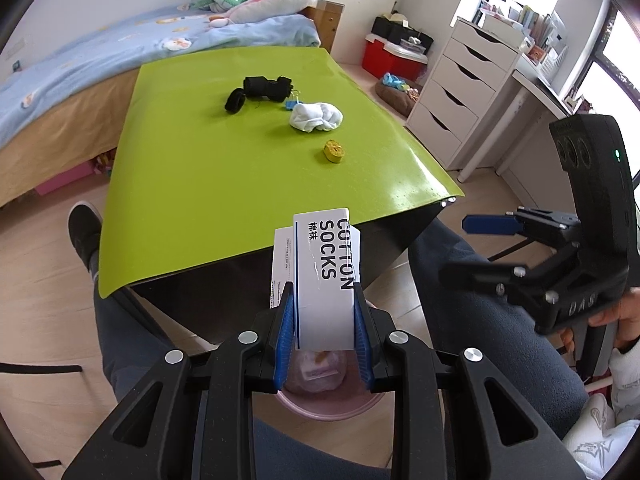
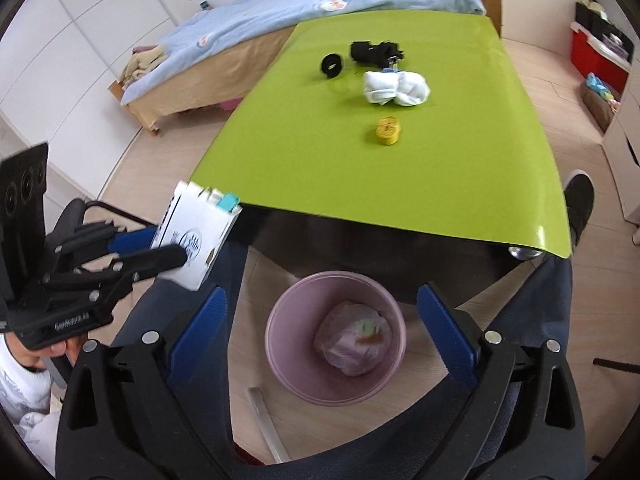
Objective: Collect trash
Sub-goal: 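Carry clothespin and box over the bin, open right then left gripper, then move the right gripper to the yellow round tape while the left gripper returns over the table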
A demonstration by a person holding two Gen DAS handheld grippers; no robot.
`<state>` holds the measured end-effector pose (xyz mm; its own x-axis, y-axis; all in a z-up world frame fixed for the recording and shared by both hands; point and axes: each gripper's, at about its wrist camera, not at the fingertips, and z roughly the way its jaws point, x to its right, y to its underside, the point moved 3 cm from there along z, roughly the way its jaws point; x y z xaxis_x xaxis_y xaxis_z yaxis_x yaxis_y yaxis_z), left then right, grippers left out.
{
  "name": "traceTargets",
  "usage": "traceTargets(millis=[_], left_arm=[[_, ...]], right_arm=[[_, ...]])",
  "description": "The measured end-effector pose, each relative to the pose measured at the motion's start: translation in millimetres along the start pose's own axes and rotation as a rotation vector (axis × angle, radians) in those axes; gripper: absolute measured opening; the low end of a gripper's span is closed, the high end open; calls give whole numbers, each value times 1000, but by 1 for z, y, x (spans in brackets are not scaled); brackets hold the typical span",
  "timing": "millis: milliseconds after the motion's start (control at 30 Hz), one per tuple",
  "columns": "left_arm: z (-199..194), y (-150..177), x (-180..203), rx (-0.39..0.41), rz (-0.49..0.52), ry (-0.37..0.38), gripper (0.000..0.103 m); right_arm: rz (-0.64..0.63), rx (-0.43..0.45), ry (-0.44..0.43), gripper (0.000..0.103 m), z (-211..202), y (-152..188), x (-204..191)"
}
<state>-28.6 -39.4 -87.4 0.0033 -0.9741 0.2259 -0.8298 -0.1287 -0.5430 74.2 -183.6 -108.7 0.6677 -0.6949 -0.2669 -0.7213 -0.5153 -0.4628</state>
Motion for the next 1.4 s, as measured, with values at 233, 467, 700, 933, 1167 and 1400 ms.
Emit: traceTargets(millis=[233, 467, 700, 933, 1167, 1400], left_arm=[[8, 5, 14, -31, 39, 24, 27], [12, 4, 24, -50, 63, 45, 45], [15, 3, 20, -29, 40, 16, 90], [12, -2, 5, 4, 10, -37, 95], [9, -9, -6, 28, -24, -41, 95], [5, -13, -17, 48, -47, -59, 95]], right_arm=[[27, 33, 35, 96, -13, -3, 13], [39, 53, 52, 96, -23, -3, 21], [54, 65, 64, 97, -27, -3, 28], [52, 72, 58, 99, -24, -4, 26], [46, 64, 60, 100, -21, -5, 23], [46, 59, 61, 100, -17, -8, 21]])
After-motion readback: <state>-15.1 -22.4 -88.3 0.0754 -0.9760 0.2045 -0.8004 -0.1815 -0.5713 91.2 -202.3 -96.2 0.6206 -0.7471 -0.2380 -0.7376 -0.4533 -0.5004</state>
